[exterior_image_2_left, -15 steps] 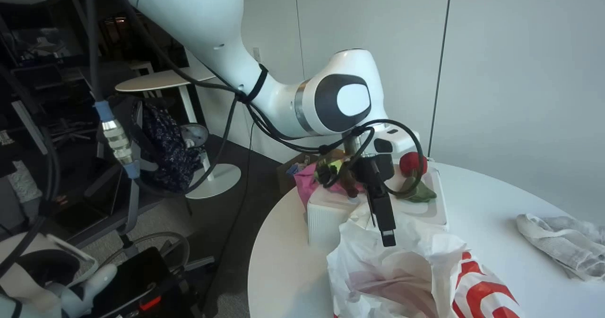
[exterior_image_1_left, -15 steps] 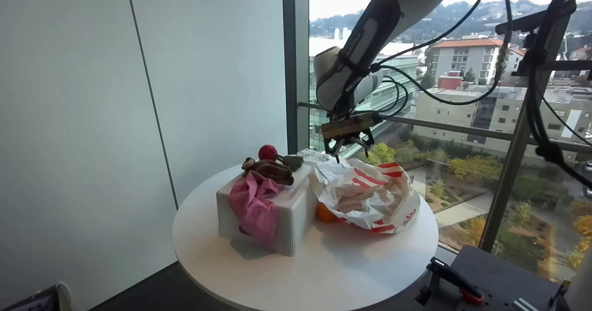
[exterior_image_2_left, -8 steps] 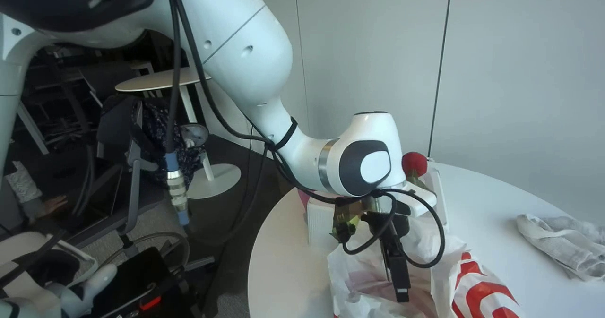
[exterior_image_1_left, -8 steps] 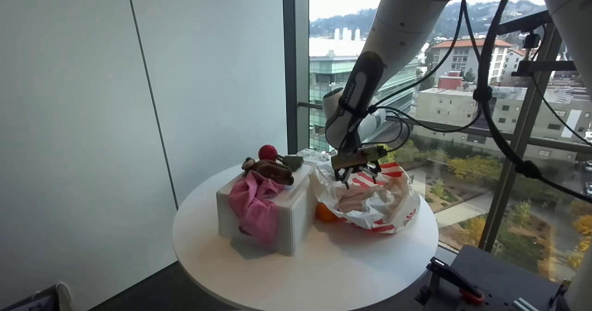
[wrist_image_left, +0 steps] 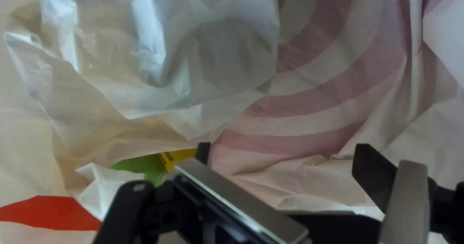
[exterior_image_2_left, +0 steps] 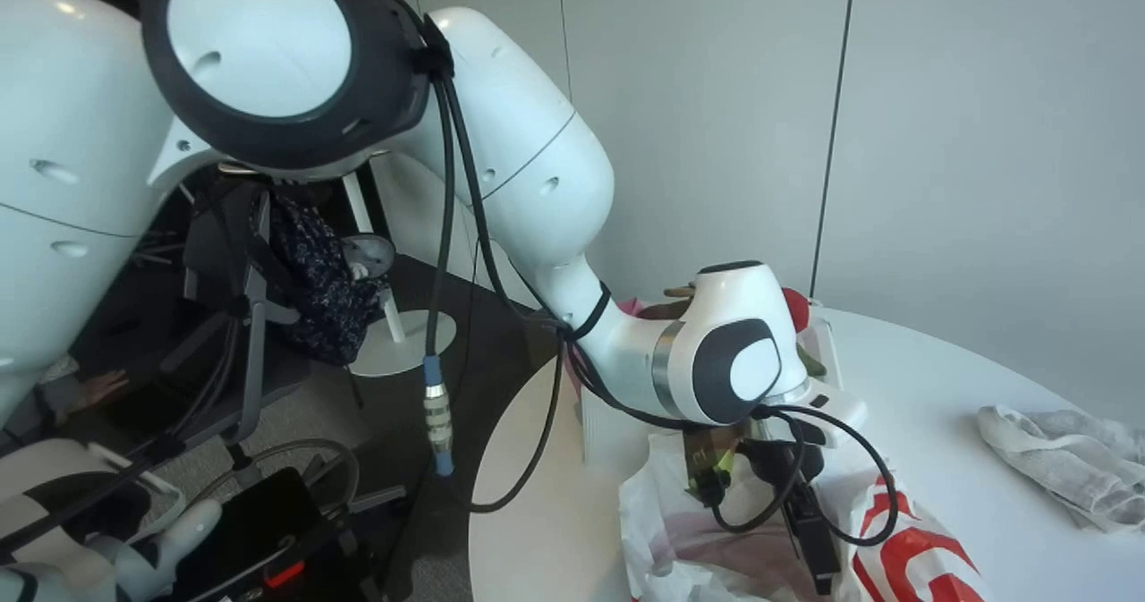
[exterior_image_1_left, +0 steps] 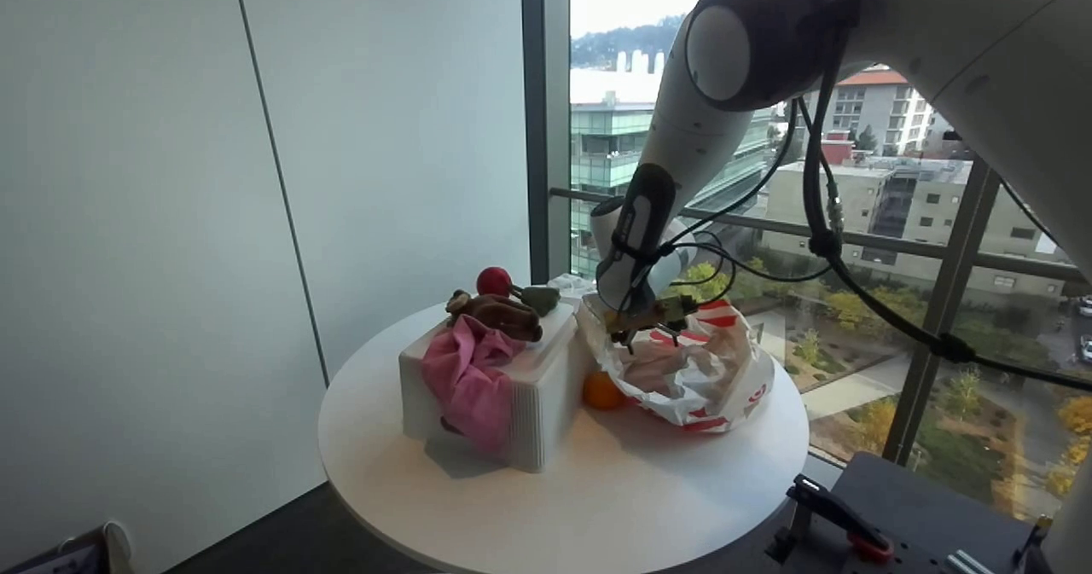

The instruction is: Empty the objects from the plastic and put it on the basket

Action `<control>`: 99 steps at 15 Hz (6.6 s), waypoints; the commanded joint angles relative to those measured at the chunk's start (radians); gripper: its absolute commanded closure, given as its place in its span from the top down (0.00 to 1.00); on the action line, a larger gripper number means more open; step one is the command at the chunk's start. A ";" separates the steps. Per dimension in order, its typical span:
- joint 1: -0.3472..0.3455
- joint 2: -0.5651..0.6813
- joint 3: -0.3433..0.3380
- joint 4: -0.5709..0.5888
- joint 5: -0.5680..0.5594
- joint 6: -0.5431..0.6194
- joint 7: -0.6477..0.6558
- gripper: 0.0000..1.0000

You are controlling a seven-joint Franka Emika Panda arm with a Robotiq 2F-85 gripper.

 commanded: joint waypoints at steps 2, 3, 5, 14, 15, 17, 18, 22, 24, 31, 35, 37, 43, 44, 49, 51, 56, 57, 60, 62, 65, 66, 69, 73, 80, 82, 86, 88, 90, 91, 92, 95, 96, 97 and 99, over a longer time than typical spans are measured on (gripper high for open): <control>0.052 0.132 -0.121 0.098 0.010 0.014 0.049 1.00; 0.071 0.147 -0.160 0.098 0.002 0.015 0.074 1.00; 0.099 0.148 -0.214 0.076 0.006 0.000 0.117 1.00; 0.123 0.117 -0.211 0.017 0.051 0.067 0.140 1.00; 0.142 0.100 -0.209 0.004 0.048 0.093 0.140 1.00; 0.180 0.076 -0.214 -0.017 0.042 0.146 0.134 1.00; 0.197 0.078 -0.218 -0.015 0.041 0.166 0.131 1.00; 0.132 0.105 -0.112 0.029 0.114 0.141 0.073 1.00; 0.083 0.103 -0.044 0.032 0.170 0.114 0.035 1.00; 0.051 0.083 -0.058 0.001 0.250 0.015 0.018 1.00; 0.082 0.040 -0.118 -0.032 0.219 -0.047 0.036 1.00; 0.098 0.019 -0.139 -0.056 0.201 -0.081 0.038 1.00; 0.082 0.045 -0.137 -0.096 0.191 -0.143 0.056 1.00; 0.072 0.049 -0.133 -0.105 0.196 -0.143 0.054 1.00; 0.075 0.093 -0.154 -0.105 0.180 -0.063 0.065 1.00; 0.079 0.107 -0.154 -0.098 0.184 -0.045 0.061 0.75; 0.080 0.088 -0.147 -0.107 0.200 -0.032 0.053 0.43; 0.087 0.085 -0.152 -0.110 0.198 -0.027 0.057 0.34; 0.107 0.050 -0.157 -0.132 0.195 0.004 0.056 0.12; 0.124 0.018 -0.164 -0.148 0.193 0.032 0.056 0.00; 0.158 -0.012 -0.194 -0.154 0.182 0.056 0.070 0.00; 0.170 -0.014 -0.206 -0.154 0.179 0.063 0.079 0.02; 0.196 -0.005 -0.240 -0.146 0.171 0.076 0.094 0.04; 0.179 0.056 -0.232 -0.092 0.180 0.067 0.100 0.39; 0.155 0.158 -0.237 0.033 0.182 0.040 0.095 0.90; 0.139 0.133 -0.219 0.035 0.166 0.017 0.025 1.00; 0.133 0.132 -0.199 0.025 0.171 0.027 -0.057 1.00; 0.120 0.117 -0.172 0.024 0.170 0.026 -0.110 1.00; 0.118 0.111 -0.166 0.023 0.169 0.024 -0.123 1.00; 0.118 0.109 -0.166 0.022 0.169 0.024 -0.126 1.00; 0.117 0.109 -0.166 0.022 0.168 0.023 -0.128 1.00; 0.059 0.103 -0.099 0.029 0.196 0.010 -0.185 1.00; 0.011 0.098 -0.051 0.032 0.217 0.022 -0.231 1.00; -0.013 0.105 -0.027 0.036 0.237 0.026 -0.251 1.00; -0.056 0.127 0.008 0.051 0.278 0.028 -0.281 1.00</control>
